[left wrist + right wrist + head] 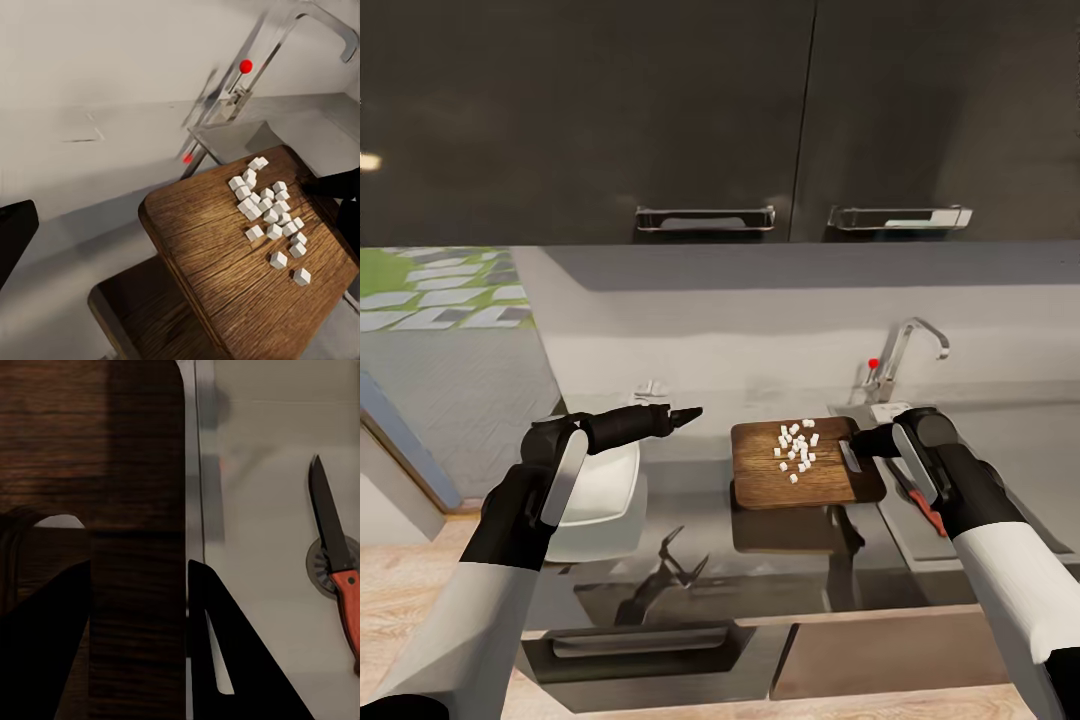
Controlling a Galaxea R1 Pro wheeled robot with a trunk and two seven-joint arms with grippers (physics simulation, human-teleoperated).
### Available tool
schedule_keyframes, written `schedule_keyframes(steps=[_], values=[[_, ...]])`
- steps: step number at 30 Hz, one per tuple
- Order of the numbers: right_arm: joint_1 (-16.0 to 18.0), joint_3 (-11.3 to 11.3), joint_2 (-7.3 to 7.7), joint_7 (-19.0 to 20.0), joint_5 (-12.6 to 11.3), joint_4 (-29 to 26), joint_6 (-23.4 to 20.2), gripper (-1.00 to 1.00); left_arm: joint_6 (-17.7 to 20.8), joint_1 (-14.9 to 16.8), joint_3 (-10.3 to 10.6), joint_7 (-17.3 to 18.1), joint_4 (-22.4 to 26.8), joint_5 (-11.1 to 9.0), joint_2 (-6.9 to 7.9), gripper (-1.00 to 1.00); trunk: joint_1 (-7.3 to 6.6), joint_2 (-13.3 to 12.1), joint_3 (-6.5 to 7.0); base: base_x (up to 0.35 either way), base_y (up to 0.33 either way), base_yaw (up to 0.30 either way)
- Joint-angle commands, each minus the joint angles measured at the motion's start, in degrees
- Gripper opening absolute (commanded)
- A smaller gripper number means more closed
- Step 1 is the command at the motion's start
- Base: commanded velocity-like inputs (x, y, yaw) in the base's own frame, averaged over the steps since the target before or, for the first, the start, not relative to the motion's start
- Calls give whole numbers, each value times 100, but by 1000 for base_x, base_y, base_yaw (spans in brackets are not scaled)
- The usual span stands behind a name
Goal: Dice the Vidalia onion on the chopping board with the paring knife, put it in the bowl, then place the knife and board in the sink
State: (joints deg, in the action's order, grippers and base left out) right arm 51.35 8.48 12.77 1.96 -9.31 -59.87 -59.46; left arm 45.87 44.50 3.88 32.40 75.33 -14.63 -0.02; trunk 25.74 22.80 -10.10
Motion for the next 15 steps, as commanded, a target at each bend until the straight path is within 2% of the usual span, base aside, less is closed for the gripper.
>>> schedule_keyframes(steps=[1,15], values=[[6,13,6,15,8,-3,-22,-100,35,6,-2,3,4,-15,0,100,4,12,-4,0,0,0],[6,13,6,15,8,-4,-22,-100,36,6,-2,3,2,-15,2,100,4,12,113,0,0,0]])
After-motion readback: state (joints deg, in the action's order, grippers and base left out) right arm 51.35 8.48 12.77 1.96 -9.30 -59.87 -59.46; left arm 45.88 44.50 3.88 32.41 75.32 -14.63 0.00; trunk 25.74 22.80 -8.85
